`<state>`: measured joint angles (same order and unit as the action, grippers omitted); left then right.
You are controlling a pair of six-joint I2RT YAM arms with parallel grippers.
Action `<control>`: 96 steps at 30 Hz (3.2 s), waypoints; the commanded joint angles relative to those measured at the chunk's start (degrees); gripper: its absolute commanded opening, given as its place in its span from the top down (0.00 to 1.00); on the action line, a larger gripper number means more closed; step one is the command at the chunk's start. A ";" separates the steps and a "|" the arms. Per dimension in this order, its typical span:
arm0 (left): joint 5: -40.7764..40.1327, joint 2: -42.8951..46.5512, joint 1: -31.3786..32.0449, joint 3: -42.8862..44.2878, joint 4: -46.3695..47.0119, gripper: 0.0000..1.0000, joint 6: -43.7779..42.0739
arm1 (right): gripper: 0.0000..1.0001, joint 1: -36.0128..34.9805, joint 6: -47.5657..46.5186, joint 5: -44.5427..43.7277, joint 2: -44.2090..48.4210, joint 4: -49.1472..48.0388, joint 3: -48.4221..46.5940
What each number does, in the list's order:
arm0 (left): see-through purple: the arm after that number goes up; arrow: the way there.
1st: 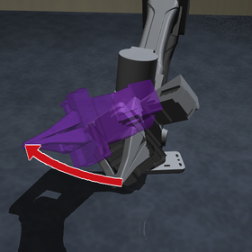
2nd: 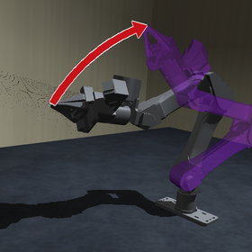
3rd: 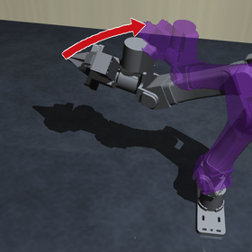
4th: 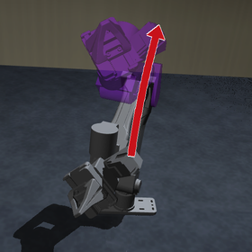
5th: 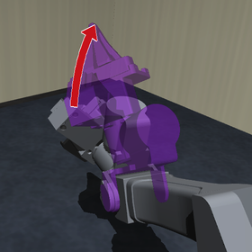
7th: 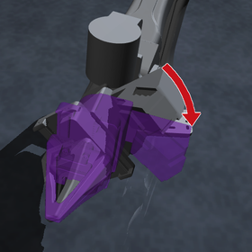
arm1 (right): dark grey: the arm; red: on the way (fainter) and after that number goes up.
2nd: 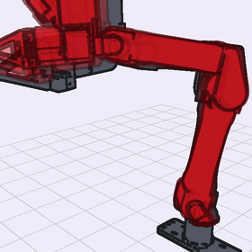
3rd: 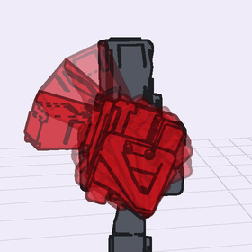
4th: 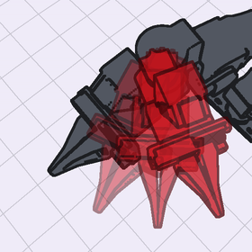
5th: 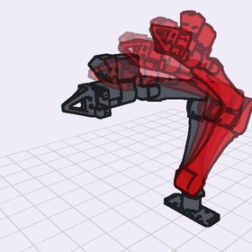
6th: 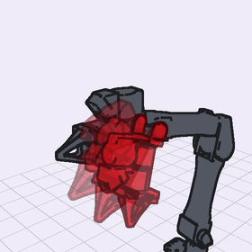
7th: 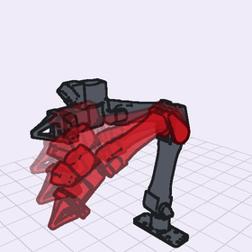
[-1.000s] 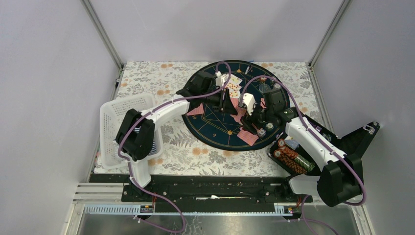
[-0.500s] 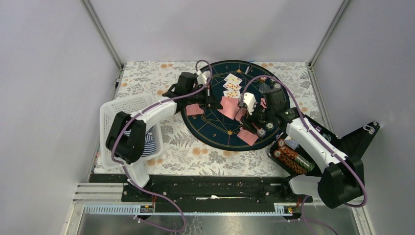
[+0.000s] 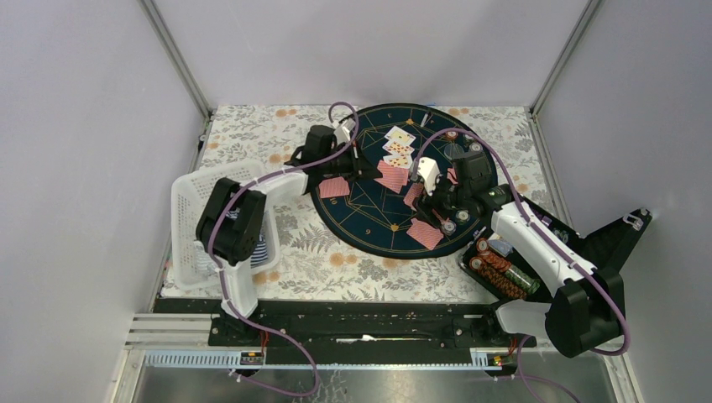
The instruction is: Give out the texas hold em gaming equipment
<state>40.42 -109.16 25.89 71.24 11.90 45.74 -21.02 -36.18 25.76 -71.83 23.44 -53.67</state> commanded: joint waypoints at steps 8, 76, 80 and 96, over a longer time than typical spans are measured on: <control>-6.75 -9.29 2.79 3.12 5.04 1.00 1.83 | 1.00 -0.52 0.50 -1.44 0.56 -2.61 -0.82; -38.02 25.28 16.82 -1.08 -18.00 0.01 -66.38 | 1.00 -2.35 10.23 25.31 -1.40 5.60 -7.45; -40.23 24.44 19.44 -0.33 -18.16 0.01 -69.12 | 1.00 -2.60 10.34 26.15 -1.57 5.24 -6.85; -46.65 21.56 24.62 1.99 -17.90 0.01 -66.95 | 1.00 -2.63 14.64 26.94 -0.41 1.13 -5.94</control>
<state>-5.69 -87.18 47.88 70.76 -8.88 -21.15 -22.87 -23.44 50.17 -73.82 28.77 -59.13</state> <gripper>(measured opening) 0.987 0.721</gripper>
